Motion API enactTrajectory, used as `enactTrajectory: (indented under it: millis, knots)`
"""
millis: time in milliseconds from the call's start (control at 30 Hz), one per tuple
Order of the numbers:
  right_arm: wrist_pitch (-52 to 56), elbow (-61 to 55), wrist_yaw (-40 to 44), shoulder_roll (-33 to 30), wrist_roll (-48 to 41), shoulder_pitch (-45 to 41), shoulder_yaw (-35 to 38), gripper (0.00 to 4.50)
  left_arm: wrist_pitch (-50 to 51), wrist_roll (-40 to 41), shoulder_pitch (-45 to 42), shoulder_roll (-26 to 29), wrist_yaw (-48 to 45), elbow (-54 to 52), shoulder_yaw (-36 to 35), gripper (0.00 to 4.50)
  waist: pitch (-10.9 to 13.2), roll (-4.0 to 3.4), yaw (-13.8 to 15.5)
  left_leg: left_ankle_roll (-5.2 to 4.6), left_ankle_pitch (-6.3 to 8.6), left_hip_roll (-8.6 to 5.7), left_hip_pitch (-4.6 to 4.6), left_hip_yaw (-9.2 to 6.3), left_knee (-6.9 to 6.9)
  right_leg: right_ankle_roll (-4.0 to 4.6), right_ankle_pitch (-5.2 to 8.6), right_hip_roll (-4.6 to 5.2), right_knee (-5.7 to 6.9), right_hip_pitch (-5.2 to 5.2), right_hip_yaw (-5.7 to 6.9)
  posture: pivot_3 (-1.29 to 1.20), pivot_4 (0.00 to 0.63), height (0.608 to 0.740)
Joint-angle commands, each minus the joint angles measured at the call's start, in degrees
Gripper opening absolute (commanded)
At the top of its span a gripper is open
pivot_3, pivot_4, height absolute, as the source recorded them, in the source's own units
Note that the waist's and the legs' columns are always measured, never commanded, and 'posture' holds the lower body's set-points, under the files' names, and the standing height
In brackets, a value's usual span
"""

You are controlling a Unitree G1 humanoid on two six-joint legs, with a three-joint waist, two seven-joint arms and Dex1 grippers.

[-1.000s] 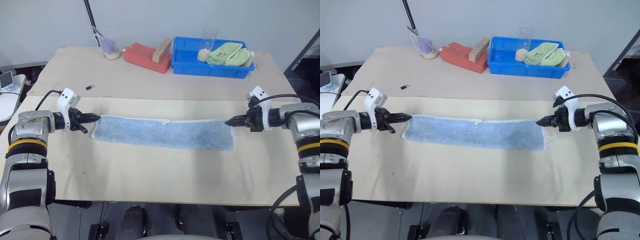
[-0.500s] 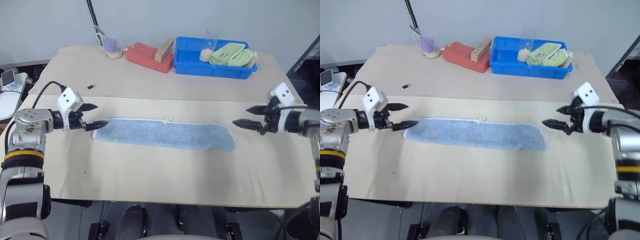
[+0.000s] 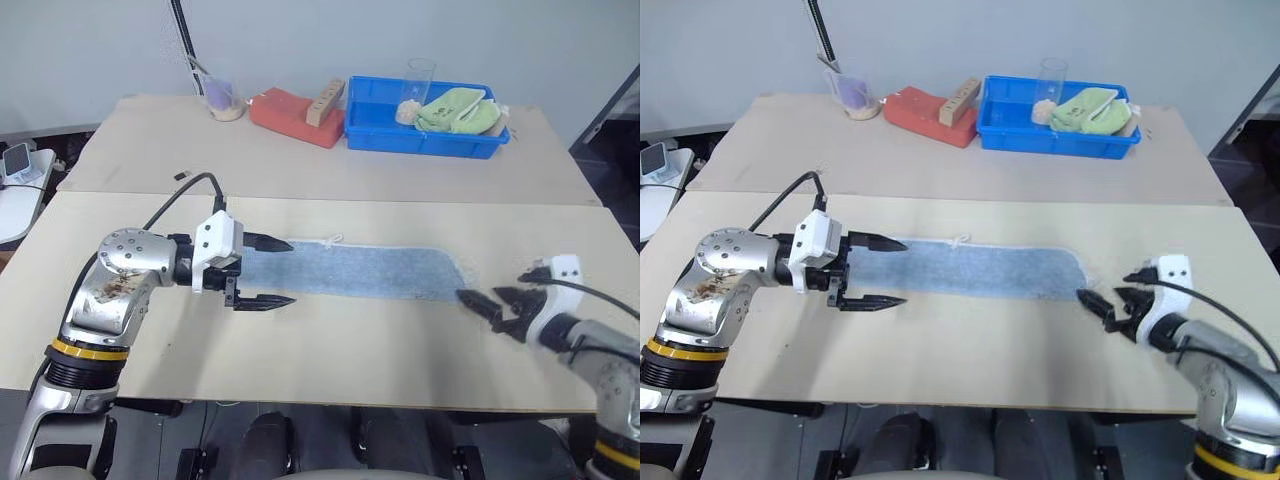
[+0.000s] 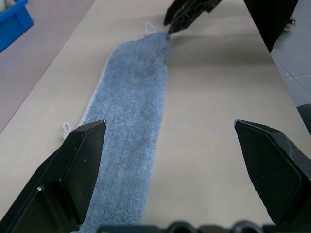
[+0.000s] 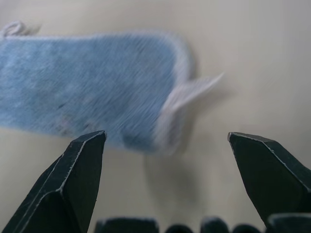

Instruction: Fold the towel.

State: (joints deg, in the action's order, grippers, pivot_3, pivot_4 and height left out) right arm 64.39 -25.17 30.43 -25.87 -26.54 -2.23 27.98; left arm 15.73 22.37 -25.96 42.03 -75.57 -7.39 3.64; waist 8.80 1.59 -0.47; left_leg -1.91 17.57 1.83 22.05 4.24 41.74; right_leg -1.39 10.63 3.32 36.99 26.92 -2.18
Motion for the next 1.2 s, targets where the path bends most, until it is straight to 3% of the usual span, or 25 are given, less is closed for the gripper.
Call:
enactTrajectory:
  millis: [33, 200, 300, 667, 800, 1000, 1133, 1200]
  knots:
    - [-0.91, 0.29, -3.68, 1.77, -1.21, -2.11, 0.85, 4.46, -1.38, 0.08, -0.18, 0.01, 0.04, -0.42, 0.04, 4.50, 0.00, 0.00, -0.19, 0.00, 0.00, -0.02, 0.00, -0.01, 0.00, -0.01, 0.00, 0.01, 0.00, 0.00, -0.01, 0.00, 0.150, 0.684]
    - [-1.19, 3.28, -5.56, 3.22, -2.67, -4.01, 0.82, 4.46, -2.14, 0.24, 1.35, -0.19, 0.72, -1.24, -0.32, 4.50, 0.00, -0.01, -0.22, -0.02, 0.01, -0.02, 0.01, -0.10, -0.01, 0.02, -0.01, -0.02, -0.09, -0.05, 0.01, 0.00, 0.150, 0.684]
    - [-0.55, 4.54, -6.11, 3.74, -3.71, -4.70, 0.50, 3.70, -2.10, 0.45, 2.19, -0.19, 1.29, -1.87, -0.63, 4.50, 0.00, -0.01, -0.21, -0.01, 0.01, -0.02, 0.02, -0.17, -0.01, 0.04, -0.02, -0.02, -0.13, -0.10, 0.02, 0.00, 0.150, 0.684]
    - [-3.70, 7.64, -6.18, 3.33, -4.34, -5.09, -1.66, 0.07, -2.55, 1.02, 5.57, 0.09, 3.12, -3.67, -1.30, 4.50, -0.01, -0.01, -0.31, -0.04, 0.02, 0.00, -0.11, -0.35, -0.04, -0.02, 0.03, -0.08, -0.25, -0.32, 0.07, 0.00, 0.150, 0.684]
    - [-5.22, 10.41, -3.69, -1.88, -4.25, -5.00, -0.57, 0.07, -1.20, 2.25, 5.42, -0.29, 3.79, -4.45, -1.54, 4.50, 0.00, -0.01, -0.04, -0.04, 0.02, -0.07, -0.10, -0.40, -0.03, -0.03, 0.03, -0.06, -0.31, -0.42, 0.06, 0.00, 0.150, 0.684]
    - [-11.18, 19.42, 5.50, -17.63, -2.10, -5.11, -0.27, 0.07, -1.07, 2.60, 4.66, -0.05, 3.94, -3.50, -1.97, 4.50, 0.00, -0.02, 0.13, -0.06, 0.03, -0.16, -0.12, -0.42, -0.04, -0.18, 0.13, -0.02, -0.46, -0.56, 0.03, 0.00, 0.150, 0.684]
    - [-18.43, 18.97, 15.78, -27.66, 0.24, -6.39, -7.03, 0.07, 0.31, 3.72, 3.71, -0.36, 4.51, -4.07, -2.00, 4.50, 0.00, -0.03, -0.26, -0.09, 0.05, -0.13, -0.14, -0.44, -0.04, -0.27, 0.18, -0.07, -0.49, -0.59, 0.02, 0.00, 0.150, 0.684]
    - [-18.49, 14.64, 17.35, -28.61, -0.43, -8.39, -11.05, 0.07, 0.51, 3.97, 3.58, -0.10, 4.59, -4.20, -2.02, 4.50, 0.00, -0.03, -0.64, -0.13, 0.07, -0.09, -0.18, -0.46, -0.08, -0.31, 0.20, -0.13, -0.49, -0.59, 0.01, 0.00, 0.150, 0.684]
